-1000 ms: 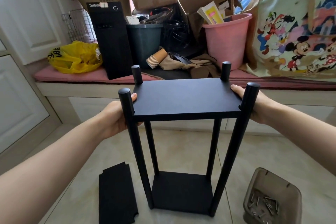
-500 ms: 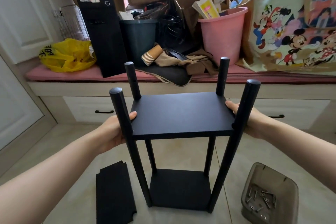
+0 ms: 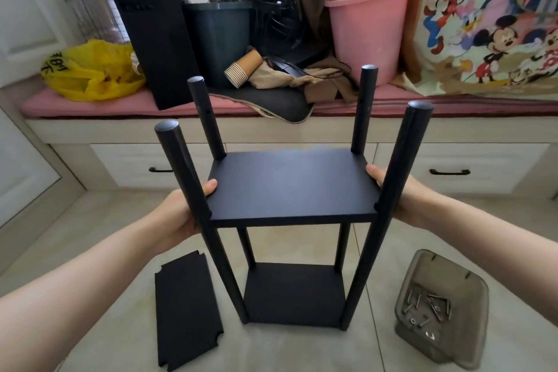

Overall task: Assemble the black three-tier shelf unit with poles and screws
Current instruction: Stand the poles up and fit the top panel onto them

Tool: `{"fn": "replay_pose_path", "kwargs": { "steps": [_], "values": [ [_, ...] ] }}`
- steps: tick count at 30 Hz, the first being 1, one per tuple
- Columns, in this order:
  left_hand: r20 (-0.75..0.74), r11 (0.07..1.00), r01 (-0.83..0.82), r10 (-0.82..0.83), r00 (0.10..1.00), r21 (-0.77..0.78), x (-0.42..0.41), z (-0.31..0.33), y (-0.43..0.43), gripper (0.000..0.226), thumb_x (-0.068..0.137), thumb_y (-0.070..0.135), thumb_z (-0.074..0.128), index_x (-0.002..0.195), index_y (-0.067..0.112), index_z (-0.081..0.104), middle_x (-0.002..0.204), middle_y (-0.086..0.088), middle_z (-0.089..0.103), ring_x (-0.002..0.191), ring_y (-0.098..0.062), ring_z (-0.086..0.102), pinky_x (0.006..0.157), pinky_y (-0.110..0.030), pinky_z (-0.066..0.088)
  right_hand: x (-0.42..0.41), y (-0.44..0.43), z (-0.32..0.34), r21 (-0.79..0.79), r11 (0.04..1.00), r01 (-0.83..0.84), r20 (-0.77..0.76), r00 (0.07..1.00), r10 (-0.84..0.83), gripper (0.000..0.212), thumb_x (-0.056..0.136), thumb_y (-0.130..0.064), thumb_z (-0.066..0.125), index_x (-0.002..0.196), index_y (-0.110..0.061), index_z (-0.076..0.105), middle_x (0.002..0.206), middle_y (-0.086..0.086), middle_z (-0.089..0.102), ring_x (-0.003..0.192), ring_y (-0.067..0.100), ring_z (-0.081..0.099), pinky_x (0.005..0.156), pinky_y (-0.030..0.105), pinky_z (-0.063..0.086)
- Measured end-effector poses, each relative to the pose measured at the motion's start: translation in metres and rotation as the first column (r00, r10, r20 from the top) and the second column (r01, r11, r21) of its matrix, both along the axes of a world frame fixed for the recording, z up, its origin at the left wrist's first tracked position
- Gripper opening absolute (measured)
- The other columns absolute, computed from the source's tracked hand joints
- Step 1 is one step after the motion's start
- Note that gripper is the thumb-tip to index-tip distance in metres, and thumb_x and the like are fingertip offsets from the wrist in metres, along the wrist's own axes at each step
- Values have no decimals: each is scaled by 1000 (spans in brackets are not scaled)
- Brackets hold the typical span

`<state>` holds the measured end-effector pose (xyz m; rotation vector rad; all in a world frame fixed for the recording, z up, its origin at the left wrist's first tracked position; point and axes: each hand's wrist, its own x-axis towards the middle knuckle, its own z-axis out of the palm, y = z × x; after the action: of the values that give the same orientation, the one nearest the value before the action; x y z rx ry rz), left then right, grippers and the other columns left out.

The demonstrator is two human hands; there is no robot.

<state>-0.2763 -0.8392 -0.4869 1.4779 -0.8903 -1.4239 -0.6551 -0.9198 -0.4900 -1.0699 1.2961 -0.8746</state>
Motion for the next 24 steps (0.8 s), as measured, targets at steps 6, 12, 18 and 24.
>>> {"fn": "replay_pose_path", "kwargs": {
  "steps": [6,12,18,24],
  "values": [
    [-33,999,6,-4,999,47,-2,-5,3,45,94,37,66,128,7,66,132,-21,64,109,-32,66,106,-51,49,-6,4,-15,25,999,-27,-2,1000,27,32,101,-47,49,111,-19,63,89,0,76,75,16,75,53,29,56],
    [-81,998,-1,6,997,64,-3,-3,2,51,92,38,67,132,7,63,124,-15,69,108,-29,66,97,-44,54,1,2,-13,40,999,-14,-48,999,15,34,102,-46,47,107,-17,63,95,6,73,71,16,75,52,29,55],
    [-89,998,23,-19,996,50,-2,-2,4,47,90,37,67,127,9,66,126,-16,70,105,-27,72,89,-42,59,-5,4,-13,52,998,-43,11,999,43,33,102,-44,50,110,-15,63,87,2,75,70,15,75,50,28,55],
    [-41,996,-5,9,999,86,0,-1,-3,48,89,38,70,128,9,65,121,-12,73,97,-26,75,77,-39,62,-8,7,-22,69,994,-81,81,994,75,42,89,-44,67,117,-13,63,90,2,77,78,19,76,57,32,59]
  ]
}}
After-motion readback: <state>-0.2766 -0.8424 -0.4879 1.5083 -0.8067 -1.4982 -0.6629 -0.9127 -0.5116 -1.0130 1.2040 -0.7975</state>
